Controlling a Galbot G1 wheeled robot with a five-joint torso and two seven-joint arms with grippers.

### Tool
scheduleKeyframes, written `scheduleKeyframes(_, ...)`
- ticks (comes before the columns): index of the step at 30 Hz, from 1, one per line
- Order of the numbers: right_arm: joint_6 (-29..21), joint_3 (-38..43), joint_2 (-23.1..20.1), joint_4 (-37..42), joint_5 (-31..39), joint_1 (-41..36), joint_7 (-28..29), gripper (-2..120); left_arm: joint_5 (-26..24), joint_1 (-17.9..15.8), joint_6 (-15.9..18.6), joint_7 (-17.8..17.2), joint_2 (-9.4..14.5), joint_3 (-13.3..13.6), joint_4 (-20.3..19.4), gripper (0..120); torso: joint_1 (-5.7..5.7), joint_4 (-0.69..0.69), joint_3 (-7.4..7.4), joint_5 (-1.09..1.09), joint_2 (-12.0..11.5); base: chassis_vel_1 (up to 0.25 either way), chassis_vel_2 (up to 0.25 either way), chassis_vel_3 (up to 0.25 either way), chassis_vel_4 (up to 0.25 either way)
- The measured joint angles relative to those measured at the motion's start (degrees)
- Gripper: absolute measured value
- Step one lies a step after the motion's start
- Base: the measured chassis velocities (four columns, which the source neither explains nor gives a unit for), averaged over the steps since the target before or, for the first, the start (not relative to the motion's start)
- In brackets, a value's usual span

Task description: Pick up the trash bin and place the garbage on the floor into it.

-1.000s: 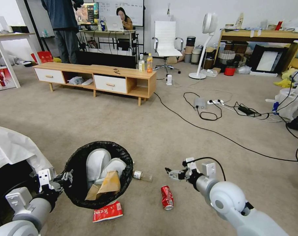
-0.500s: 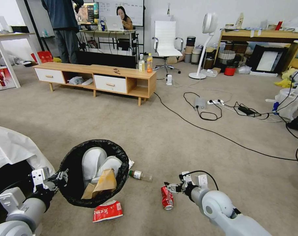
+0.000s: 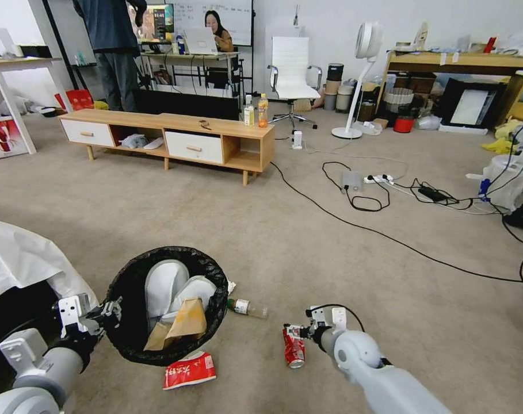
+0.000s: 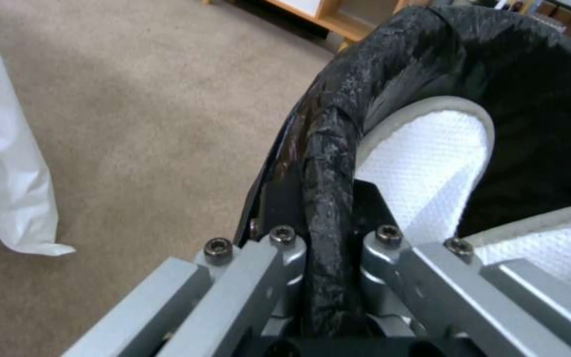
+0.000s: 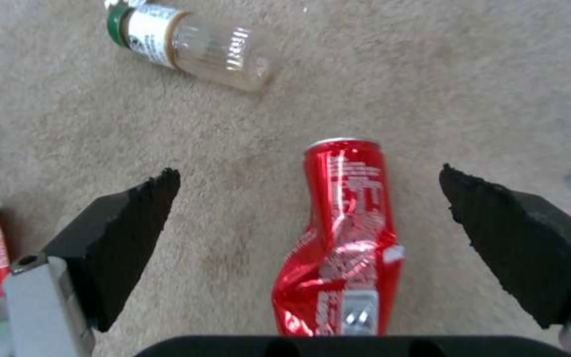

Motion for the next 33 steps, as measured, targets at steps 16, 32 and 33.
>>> scheduleKeyframes(16,5.79,0.30,7.20,-17.26,-9.70,3.51,-5.34,100,0.97,0.94,-0.38,0.19,-0.31,-0.55,0.34,5,0.00,0.01,0.00,0.00,0.00,0.000,0.000,0.000,0.000)
scheduleKeyframes(32,8.30,1.42,7.91,-22.07,-14.21,3.23,-8.61,100,2.06,1.32,-0.68,0.29,-0.89,0.16,0.74,5,0.00,0.01,0.00,0.01,0.00,0.000,0.000,0.000,0.000)
scheduleKeyframes(33,8.30,1.42,7.91,-22.07,-14.21,3.23,-8.61,100,2.06,1.32,-0.68,0.29,-0.89,0.16,0.74,5,0.00,0.01,0.00,0.01,0.00,0.000,0.000,0.000,0.000)
